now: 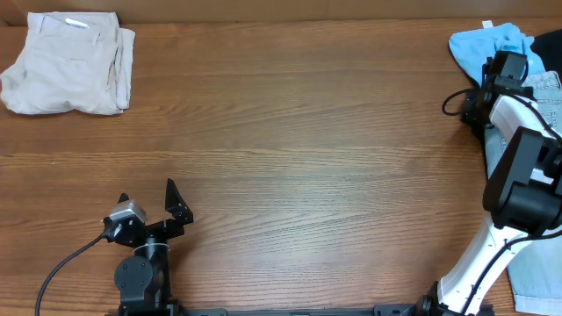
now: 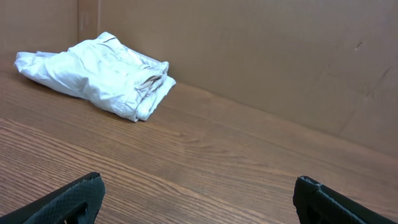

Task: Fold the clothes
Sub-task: 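Reach the right gripper to the denim shorts waistband on the pile, then close the right gripper on the shorts waistband and lift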

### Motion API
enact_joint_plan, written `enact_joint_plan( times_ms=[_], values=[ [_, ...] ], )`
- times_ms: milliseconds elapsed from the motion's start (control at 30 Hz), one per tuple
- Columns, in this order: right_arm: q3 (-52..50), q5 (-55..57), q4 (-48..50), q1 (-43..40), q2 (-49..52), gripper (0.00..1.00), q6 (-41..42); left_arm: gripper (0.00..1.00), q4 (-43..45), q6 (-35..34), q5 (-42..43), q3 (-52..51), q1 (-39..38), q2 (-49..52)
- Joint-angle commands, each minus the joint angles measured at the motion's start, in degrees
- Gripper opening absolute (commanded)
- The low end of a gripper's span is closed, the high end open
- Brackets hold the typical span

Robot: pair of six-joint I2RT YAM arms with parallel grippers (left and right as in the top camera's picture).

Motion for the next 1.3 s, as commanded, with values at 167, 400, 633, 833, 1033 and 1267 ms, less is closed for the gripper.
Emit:
enact_joint_plan(
  times_ms=[167, 400, 633, 833, 1033, 1267],
  values=[
    [1.1, -3.7, 0.0, 0.5, 0.9, 0.99, 0.2, 1.00, 0.1, 1.3, 0.1, -0.3, -0.4, -0.5],
    [1.1, -2.1, 0.0, -0.8, 1.0, 0.95, 0.2, 1.00, 0.1, 1.3, 0.1, -0.3, -0.4, -0.5],
    [1.1, -2.2, 0.6, -2.2, 1.0, 0.71, 0.2, 1.00, 0.1, 1.3, 0.1, -0.3, -0.4, -0.5],
    [1.1, -2.2, 2.3, -2.0, 1.0, 0.50, 1.8, 1.00, 0.1, 1.3, 0.1, -0.3, -0.4, -0.5],
    [1.6, -0.7, 5.1, -1.9, 0.2, 0.32, 10.0, 1.00, 0.1, 1.3, 0.1, -0.3, -0.4, -0.5],
    [1.6, 2.1, 4.7, -1.9, -1.8, 0.23, 11.0, 1.00, 0.1, 1.3, 0.1, -0.3, -0.4, -0.5]
  ],
)
